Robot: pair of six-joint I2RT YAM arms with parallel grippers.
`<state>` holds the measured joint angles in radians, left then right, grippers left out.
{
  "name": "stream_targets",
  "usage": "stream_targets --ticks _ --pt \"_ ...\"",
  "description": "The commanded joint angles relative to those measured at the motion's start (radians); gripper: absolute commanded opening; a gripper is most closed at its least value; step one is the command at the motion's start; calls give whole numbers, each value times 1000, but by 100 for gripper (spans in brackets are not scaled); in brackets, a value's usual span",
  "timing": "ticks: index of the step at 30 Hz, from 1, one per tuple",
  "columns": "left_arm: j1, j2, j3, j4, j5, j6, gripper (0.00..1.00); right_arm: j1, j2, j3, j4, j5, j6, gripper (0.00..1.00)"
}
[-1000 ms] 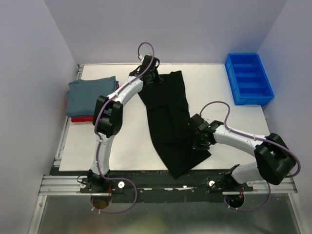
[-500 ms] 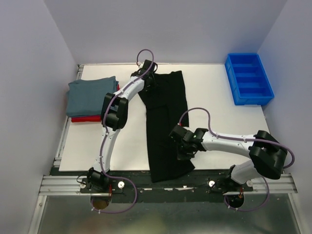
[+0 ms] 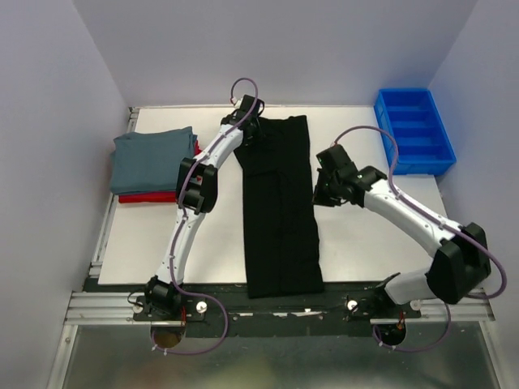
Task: Fold and stack the t-shirts
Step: Rotate the tshirt 90 degrees
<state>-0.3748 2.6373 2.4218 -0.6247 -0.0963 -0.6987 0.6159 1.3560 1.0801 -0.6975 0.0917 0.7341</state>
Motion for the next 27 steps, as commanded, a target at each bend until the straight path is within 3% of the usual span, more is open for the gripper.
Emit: stream_targets --ticks 1,10,16,27 --pt "10 79 60 31 21 -18 1 -88 176 108 18 28 -117 1" --pt "19 56 60 184 121 -32 0 -240 589 576 21 -75 -177 1" --pt "33 -164 -200 284 182 -1 4 -268 779 839 -65 -109 -202 1" --pt "36 -499 -633 327 233 30 9 -268 879 888 -66 -124 -205 1"
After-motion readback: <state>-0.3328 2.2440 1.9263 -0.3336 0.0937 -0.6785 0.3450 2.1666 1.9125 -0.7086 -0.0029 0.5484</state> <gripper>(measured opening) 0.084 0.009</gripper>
